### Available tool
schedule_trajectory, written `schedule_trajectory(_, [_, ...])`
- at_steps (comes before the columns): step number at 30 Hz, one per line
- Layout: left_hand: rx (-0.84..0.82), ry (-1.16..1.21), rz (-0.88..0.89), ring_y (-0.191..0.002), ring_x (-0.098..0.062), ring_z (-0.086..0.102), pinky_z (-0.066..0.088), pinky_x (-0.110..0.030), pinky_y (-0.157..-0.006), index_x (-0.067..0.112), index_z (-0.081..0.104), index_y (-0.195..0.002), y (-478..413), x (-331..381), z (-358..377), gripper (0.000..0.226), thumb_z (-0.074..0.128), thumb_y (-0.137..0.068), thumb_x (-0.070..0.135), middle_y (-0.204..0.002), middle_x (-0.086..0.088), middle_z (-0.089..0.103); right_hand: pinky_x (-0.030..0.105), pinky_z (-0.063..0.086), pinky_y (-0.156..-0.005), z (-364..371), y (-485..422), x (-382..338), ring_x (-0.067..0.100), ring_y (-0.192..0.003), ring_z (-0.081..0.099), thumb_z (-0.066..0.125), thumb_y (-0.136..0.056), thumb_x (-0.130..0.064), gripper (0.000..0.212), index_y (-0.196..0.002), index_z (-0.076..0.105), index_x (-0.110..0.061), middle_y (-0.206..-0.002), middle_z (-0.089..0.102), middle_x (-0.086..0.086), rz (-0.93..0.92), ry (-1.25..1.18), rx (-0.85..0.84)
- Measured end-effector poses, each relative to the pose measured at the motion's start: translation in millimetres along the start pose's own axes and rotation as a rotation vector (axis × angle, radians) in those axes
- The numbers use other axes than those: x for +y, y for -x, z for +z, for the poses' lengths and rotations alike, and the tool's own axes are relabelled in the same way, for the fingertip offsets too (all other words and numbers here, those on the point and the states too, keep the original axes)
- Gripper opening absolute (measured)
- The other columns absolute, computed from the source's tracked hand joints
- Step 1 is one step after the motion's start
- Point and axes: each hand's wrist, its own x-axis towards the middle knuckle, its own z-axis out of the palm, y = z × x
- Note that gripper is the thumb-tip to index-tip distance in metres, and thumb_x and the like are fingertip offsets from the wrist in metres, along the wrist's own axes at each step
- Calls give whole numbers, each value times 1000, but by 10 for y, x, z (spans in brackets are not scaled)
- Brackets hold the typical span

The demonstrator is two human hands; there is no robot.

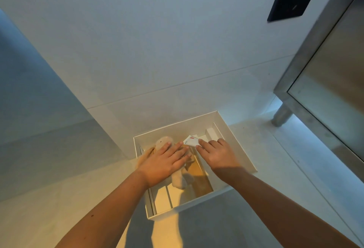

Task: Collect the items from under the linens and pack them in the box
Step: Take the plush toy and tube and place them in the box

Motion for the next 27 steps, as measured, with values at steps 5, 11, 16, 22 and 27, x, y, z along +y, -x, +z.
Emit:
schedule_trajectory(5, [-167,35,43,-133,-26,-23,-19,-43,-103,15,8,-148,-87,-30,329,70,48,-92,5,-157,-9,3,24,53,-58,166,-47,-71,17,-59,67,89,-51,-31,38,-83,76,-13,-88,74,5,2,28,-153])
schedule_trajectory(11, [-214,89,-59,-139,-25,-20,-24,-46,-101,18,-6,-148,-177,-4,494,67,37,-97,10,-155,-6,-14,20,47,-54,352,-69,-111,11,-51,62,87,-51,-35,33,-76,75,-16,-75,73,-2,78,74,-310])
schedule_trajectory(16, [-295,58,-166,-139,-27,-21,-13,-50,-109,17,-15,-146,-160,75,513,68,34,-99,13,-154,-7,-20,18,48,-49,385,-126,-183,8,-48,60,89,-47,-40,38,-74,76,-16,-65,68,-6,53,77,-469])
schedule_trajectory(22, [-396,98,-226,-139,-27,-23,-12,-48,-110,15,-18,-145,-85,137,477,68,31,-100,32,-154,-8,-22,41,39,-93,438,-103,-224,34,-113,48,41,-97,-9,38,-134,38,0,-131,47,17,-37,-86,-715])
schedule_trajectory(27, [-406,161,-316,-136,-26,-27,-16,-46,-108,16,-14,-146,-61,263,346,69,24,-98,48,-153,-8,-22,48,14,-111,391,-111,-233,34,-138,19,42,-99,-22,48,-143,26,-9,-151,25,12,28,-32,-750])
